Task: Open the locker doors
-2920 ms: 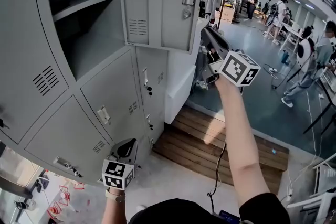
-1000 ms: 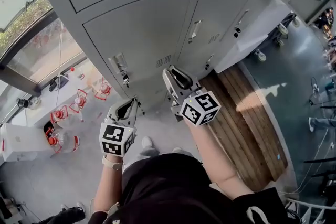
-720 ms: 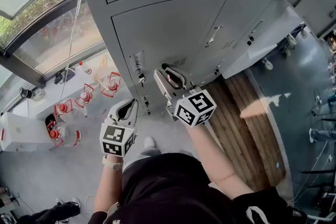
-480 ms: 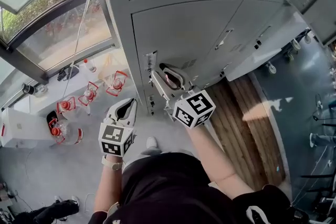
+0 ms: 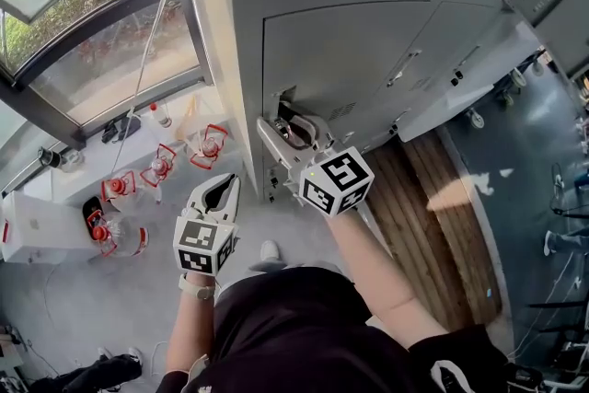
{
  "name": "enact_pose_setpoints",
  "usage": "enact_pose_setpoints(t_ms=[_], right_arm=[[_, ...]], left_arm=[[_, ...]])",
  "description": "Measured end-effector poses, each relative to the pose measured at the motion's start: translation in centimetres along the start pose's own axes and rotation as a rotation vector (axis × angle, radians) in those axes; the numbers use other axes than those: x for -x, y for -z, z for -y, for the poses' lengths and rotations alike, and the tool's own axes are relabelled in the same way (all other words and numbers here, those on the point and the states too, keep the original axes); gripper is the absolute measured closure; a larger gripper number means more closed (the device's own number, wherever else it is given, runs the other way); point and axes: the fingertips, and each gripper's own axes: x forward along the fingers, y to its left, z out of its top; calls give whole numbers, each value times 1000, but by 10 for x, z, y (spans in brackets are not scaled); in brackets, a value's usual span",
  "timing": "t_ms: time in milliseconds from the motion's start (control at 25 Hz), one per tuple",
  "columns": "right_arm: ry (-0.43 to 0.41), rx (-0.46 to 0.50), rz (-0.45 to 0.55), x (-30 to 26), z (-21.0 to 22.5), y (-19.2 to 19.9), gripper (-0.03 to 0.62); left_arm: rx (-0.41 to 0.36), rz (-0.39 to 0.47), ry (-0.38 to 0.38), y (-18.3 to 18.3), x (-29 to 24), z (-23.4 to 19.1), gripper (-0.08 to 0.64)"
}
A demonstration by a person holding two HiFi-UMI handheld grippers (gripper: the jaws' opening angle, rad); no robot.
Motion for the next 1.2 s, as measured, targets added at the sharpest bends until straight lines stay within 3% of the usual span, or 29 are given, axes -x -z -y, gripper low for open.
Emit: enact_pose_setpoints(t_ms=[600, 1200], right_arm=[[18, -8, -3, 16, -10, 2, 417], [36, -36, 24, 107, -17, 2, 445]], left_arm=[[-12, 0, 3, 2, 3, 4, 540], [-48, -27, 62, -1, -10, 88, 540]])
